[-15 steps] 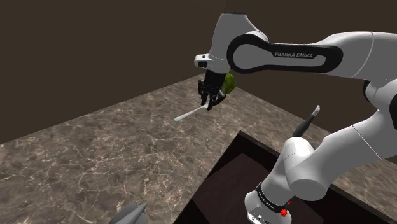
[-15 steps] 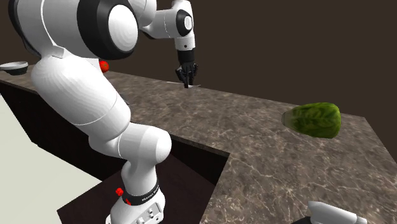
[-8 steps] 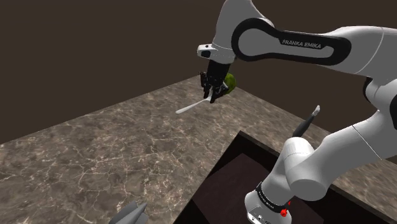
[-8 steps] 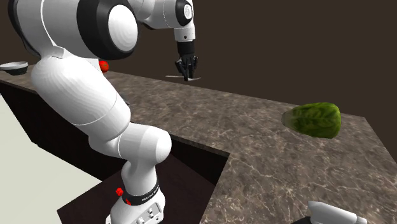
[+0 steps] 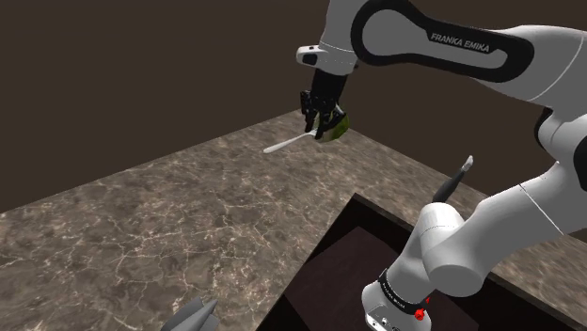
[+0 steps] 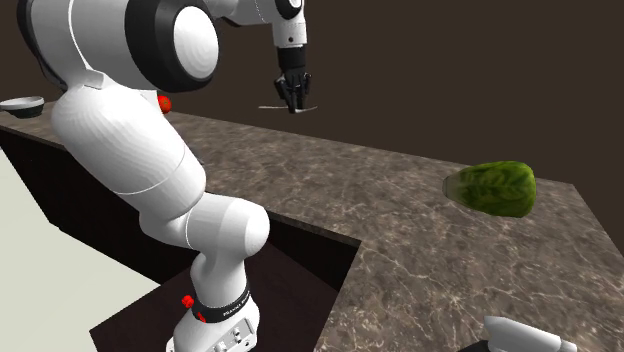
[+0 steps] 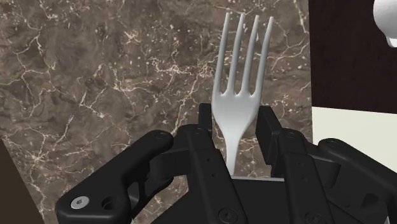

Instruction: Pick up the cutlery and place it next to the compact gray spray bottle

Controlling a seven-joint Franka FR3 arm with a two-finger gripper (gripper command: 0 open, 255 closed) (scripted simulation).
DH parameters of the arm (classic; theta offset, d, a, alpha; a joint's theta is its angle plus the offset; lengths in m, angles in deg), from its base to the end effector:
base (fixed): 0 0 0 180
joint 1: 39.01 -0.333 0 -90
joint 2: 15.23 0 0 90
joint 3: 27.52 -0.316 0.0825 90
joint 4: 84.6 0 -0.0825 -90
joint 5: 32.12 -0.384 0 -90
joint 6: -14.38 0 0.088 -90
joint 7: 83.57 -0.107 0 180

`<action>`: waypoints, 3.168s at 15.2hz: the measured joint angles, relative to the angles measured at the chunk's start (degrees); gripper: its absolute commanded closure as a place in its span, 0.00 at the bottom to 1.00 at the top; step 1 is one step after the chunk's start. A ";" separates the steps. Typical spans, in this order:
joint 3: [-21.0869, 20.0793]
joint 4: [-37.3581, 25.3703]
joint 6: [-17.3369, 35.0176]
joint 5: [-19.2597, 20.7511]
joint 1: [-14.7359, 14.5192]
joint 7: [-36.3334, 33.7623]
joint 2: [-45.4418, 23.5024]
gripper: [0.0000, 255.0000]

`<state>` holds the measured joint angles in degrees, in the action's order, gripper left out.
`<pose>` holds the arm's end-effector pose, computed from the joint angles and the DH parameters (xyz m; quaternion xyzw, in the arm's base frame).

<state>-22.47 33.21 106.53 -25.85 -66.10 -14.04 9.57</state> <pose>0.3934 0.1398 0.6078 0.6921 0.7209 -0.0219 0.0299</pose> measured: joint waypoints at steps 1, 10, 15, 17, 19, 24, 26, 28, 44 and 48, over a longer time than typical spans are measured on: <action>-0.06 -1.12 -0.82 -0.05 -0.04 0.03 -0.31 1.00; 1.89 -3.83 -6.01 1.13 1.08 3.34 2.49 1.00; 5.66 1.26 -6.60 3.93 3.19 8.55 8.85 1.00; 7.71 1.60 -7.33 5.35 4.13 11.28 10.39 1.00; 9.31 1.78 -8.44 6.64 4.96 13.60 12.09 1.00; 13.91 5.23 -8.58 10.57 7.27 19.35 16.89 1.00; 15.76 4.84 -9.70 12.15 8.16 21.98 18.26 1.00; 17.97 4.55 -10.08 13.85 8.94 24.74 19.06 1.00; 37.21 -4.97 -11.03 25.77 11.24 46.74 19.22 1.00; 42.66 -9.72 -11.15 27.67 10.19 52.37 17.64 1.00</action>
<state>20.19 23.49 95.38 1.82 -55.92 38.33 27.22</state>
